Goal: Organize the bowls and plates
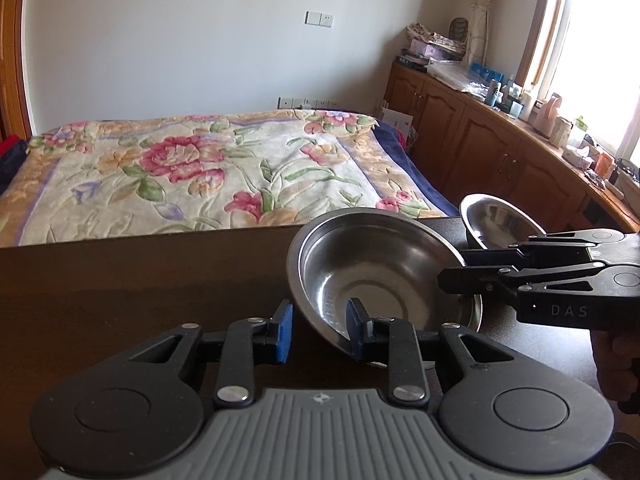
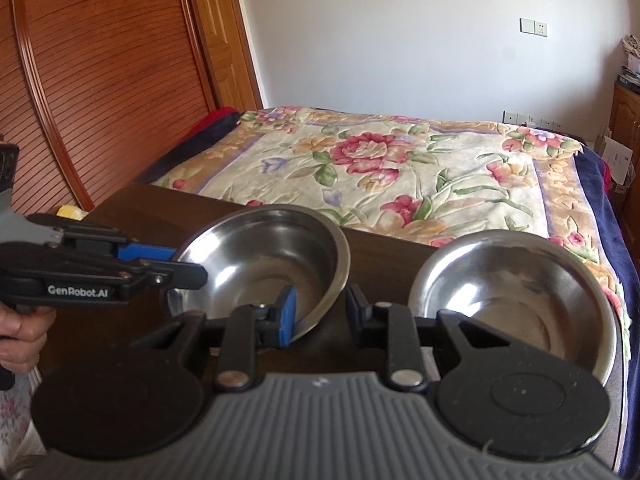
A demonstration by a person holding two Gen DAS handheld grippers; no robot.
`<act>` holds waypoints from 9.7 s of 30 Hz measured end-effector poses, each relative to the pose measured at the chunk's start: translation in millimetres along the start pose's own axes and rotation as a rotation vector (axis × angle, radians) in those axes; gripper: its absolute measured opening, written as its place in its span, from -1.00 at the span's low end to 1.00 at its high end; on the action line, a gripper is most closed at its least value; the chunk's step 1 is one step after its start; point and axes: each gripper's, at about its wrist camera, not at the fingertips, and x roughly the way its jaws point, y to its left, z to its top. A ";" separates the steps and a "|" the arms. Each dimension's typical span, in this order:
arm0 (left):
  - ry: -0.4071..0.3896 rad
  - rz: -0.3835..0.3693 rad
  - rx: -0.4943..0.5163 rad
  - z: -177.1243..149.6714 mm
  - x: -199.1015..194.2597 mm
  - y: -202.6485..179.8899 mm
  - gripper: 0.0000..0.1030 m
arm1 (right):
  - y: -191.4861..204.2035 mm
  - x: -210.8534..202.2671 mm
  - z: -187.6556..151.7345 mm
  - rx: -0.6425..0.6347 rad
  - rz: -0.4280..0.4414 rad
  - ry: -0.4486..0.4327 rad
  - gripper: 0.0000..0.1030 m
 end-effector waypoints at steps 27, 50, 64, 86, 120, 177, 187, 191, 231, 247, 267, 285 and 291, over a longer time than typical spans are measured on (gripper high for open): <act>-0.085 -0.037 0.048 -1.0 -61.5 -29.1 -0.71 | 10.6 -58.1 3.7 0.016 -0.066 -0.124 -0.77; -0.141 -0.073 0.101 -25.5 -113.2 -42.5 -0.72 | 30.5 -99.2 -20.6 0.013 -0.085 -0.165 -0.77; -0.171 -0.110 0.104 -53.7 -140.4 -53.0 -0.72 | 48.8 -119.9 -38.5 -0.005 -0.081 -0.173 -0.76; -0.080 -0.207 0.096 -110.3 -143.1 -69.4 -0.72 | 56.7 -148.2 -92.5 0.008 -0.100 -0.125 -0.77; -0.028 -0.182 0.116 -124.8 -126.1 -76.7 -0.62 | 67.6 -135.0 -121.2 -0.072 -0.144 -0.077 -0.76; -0.137 -0.078 0.198 -31.7 -95.8 -95.4 -0.09 | -33.2 -109.9 -65.3 0.002 -0.262 -0.265 -0.46; -0.108 -0.055 0.241 -1.7 -54.4 -103.7 -0.09 | -65.0 -86.6 -60.5 0.029 -0.290 -0.242 -0.14; -0.090 -0.053 0.225 3.4 -37.6 -101.8 -0.09 | -75.5 -78.6 -57.1 0.047 -0.290 -0.228 -0.13; 0.073 -0.073 0.138 26.5 53.1 -98.6 -0.38 | -89.8 -53.9 -53.8 0.140 -0.139 -0.145 -0.60; 0.039 -0.072 0.159 27.9 28.1 -101.2 -0.76 | -81.2 -62.2 -50.4 0.168 -0.127 -0.162 -0.78; -0.087 -0.099 0.194 29.2 -51.5 -104.6 -0.76 | -42.8 -112.8 -34.1 0.086 -0.172 -0.257 -0.78; -0.174 -0.120 0.189 -2.6 -131.1 -94.2 -0.76 | 6.7 -150.6 -35.8 0.007 -0.187 -0.302 -0.78; -0.172 -0.140 0.169 -27.8 -145.4 -87.7 -0.76 | 23.3 -155.8 -49.1 -0.008 -0.192 -0.287 -0.78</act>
